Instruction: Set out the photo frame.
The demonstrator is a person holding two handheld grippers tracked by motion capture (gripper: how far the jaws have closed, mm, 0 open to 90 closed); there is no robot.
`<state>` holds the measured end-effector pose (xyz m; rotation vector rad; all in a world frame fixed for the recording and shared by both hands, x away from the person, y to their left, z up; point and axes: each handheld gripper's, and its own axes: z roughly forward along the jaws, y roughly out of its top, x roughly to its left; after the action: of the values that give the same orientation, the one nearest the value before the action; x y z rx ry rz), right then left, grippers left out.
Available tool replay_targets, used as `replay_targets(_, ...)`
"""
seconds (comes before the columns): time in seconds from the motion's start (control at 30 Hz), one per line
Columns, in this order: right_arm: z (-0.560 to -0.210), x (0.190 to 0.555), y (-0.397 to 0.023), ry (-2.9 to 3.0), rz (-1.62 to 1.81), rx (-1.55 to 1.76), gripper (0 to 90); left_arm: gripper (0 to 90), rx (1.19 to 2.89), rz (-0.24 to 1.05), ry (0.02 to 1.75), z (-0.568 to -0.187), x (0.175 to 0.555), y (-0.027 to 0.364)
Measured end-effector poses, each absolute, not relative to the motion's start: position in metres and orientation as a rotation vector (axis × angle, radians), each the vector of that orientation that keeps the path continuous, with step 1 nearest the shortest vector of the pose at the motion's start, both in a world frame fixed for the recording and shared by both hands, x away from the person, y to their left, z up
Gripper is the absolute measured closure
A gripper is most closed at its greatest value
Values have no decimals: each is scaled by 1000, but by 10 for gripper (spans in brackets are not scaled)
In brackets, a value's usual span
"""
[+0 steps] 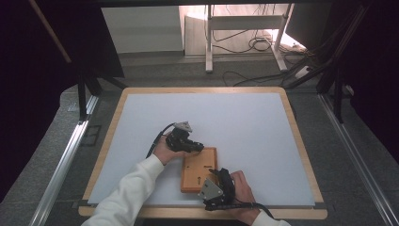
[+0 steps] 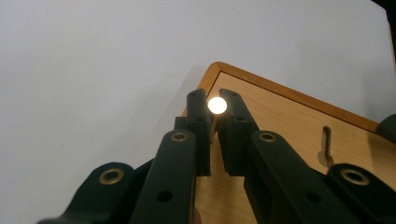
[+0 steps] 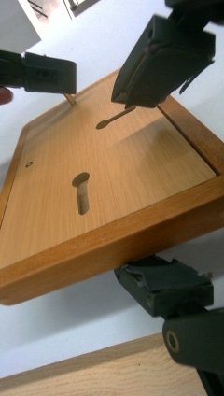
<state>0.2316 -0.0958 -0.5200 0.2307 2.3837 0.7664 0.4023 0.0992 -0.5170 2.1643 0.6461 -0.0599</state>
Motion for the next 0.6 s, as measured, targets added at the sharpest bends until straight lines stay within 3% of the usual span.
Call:
replay_targets(0.3, -510, 230, -100, 2322, 775, 186, 359, 840, 2155, -27, 665, -518, 402, 99)
replay_targets(0.6, -507, 227, -99, 2272, 762, 140, 454, 825, 2147, -15, 681, -519, 402, 99)
